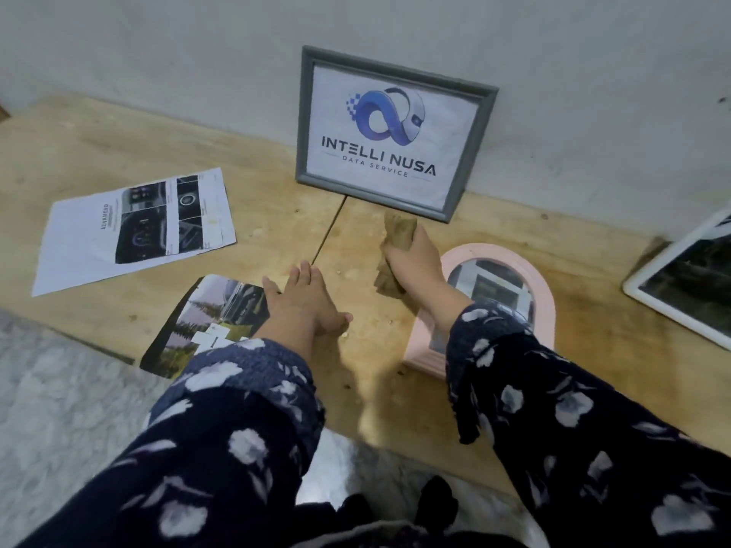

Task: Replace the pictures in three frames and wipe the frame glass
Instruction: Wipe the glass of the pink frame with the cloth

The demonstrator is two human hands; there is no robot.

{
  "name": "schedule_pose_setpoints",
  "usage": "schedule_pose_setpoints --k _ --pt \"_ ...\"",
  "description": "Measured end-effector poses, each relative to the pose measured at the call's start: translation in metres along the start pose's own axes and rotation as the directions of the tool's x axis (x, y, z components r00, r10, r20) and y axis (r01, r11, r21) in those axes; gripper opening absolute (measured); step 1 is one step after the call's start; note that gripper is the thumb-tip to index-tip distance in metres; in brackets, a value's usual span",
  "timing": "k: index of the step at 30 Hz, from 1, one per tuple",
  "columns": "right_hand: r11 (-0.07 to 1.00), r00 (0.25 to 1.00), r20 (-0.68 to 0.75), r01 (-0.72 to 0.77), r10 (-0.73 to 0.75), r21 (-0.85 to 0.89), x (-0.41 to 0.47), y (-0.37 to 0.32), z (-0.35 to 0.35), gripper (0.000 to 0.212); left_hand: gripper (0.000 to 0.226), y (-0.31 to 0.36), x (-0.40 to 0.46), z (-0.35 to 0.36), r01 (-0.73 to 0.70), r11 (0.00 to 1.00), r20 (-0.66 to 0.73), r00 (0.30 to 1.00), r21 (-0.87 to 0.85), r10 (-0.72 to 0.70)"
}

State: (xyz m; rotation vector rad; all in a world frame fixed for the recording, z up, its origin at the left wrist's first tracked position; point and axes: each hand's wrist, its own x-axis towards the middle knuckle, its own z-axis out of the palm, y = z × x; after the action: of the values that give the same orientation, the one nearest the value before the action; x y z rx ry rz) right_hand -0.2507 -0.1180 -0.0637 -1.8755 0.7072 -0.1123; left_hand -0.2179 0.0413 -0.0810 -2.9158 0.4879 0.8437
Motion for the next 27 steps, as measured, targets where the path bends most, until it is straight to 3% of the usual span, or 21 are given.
schedule_pose_setpoints --k 3,8,12,15,17,19,23,27 --pt "1.0 0.997 -0.076 -0.007 0.007 0.001 -0.005 0.005 -0.034 0.039 0.1 0.003 -0.005 0.006 -0.008 0.996 -0.074 0.997 -0.088 0.002" --pt "0.997 0.982 -0.175 -0.073 0.076 0.026 -0.019 0.015 -0.08 0.021 0.081 0.044 -0.03 0.043 -0.256 0.957 -0.306 0.93 -0.136 0.205" --pt "0.938 0.927 -0.249 -0.208 0.279 0.277 -0.022 0.023 -0.107 0.022 0.094 0.078 -0.038 0.071 -0.435 0.894 -0.302 0.871 -0.106 0.388" --pt "0.913 0.928 -0.219 -0.216 0.302 0.345 -0.016 0.027 -0.119 0.018 0.106 0.081 -0.038 0.079 -0.483 0.875 -0.321 0.834 -0.028 0.449" --pt "0.97 0.927 -0.303 -0.174 0.219 0.167 -0.005 0.036 -0.127 0.019 0.106 0.08 -0.036 0.084 -0.493 0.87 -0.353 0.808 0.036 0.472" --pt "0.986 0.909 -0.413 -0.117 0.057 -0.121 0.007 0.044 -0.131 0.018 0.105 0.08 -0.034 0.085 -0.495 0.868 -0.37 0.802 0.027 0.469" --pt "0.941 0.893 -0.438 -0.05 -0.108 -0.335 0.03 0.057 -0.127 0.046 0.103 0.084 -0.03 0.084 -0.497 0.867 -0.371 0.802 0.022 0.469" --pt "0.674 0.947 -0.278 -0.099 -0.163 -0.732 0.038 0.073 -0.103 0.041 0.101 0.082 -0.029 0.087 -0.523 0.852 -0.398 0.778 0.018 0.486"
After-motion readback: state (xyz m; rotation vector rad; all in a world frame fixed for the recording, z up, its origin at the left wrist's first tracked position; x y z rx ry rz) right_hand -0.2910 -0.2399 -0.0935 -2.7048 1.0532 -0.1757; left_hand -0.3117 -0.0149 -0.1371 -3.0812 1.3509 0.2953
